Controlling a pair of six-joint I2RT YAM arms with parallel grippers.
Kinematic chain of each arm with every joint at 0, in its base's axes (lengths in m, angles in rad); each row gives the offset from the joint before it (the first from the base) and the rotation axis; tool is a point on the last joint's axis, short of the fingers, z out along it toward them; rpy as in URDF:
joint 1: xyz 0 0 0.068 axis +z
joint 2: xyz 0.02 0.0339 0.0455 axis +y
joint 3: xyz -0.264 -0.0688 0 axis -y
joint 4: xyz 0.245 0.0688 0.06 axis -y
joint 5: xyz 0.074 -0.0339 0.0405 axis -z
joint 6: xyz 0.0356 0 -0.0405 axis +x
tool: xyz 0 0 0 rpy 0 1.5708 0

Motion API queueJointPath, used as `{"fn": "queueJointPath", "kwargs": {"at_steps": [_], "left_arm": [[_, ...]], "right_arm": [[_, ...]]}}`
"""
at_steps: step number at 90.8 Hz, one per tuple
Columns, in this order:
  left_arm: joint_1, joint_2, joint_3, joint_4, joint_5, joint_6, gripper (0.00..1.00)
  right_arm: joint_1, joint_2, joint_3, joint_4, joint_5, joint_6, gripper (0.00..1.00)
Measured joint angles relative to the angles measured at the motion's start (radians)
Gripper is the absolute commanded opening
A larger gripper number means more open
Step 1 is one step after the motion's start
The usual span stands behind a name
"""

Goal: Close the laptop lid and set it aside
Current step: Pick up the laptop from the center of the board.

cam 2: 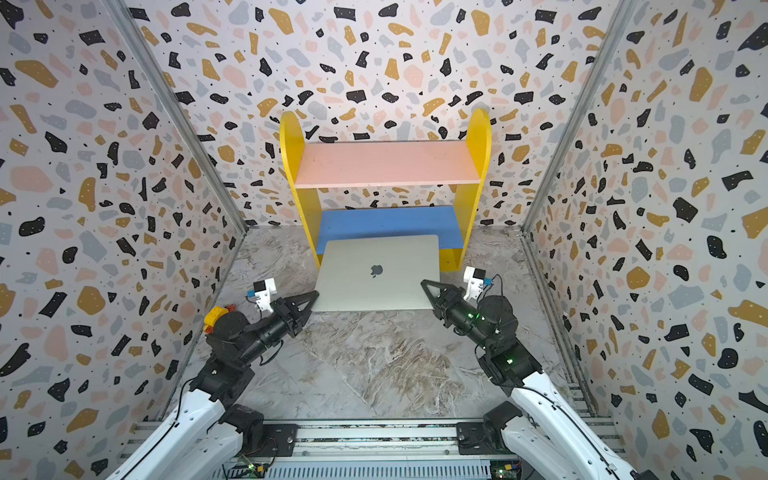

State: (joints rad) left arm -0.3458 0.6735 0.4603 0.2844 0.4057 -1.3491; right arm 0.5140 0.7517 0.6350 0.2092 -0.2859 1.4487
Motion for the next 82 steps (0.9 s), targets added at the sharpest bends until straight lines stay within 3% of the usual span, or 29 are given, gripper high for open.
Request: {"fn": "queueJointPath", "kwargs": {"at_steps": [82], "left_arm": [[0.053, 0.295, 0.327, -0.112, 0.013, 0.12, 0.0]], "right_arm": [[-0.129, 0.272, 0.243, 0.006, -0.11, -0.034, 0.0]]}}
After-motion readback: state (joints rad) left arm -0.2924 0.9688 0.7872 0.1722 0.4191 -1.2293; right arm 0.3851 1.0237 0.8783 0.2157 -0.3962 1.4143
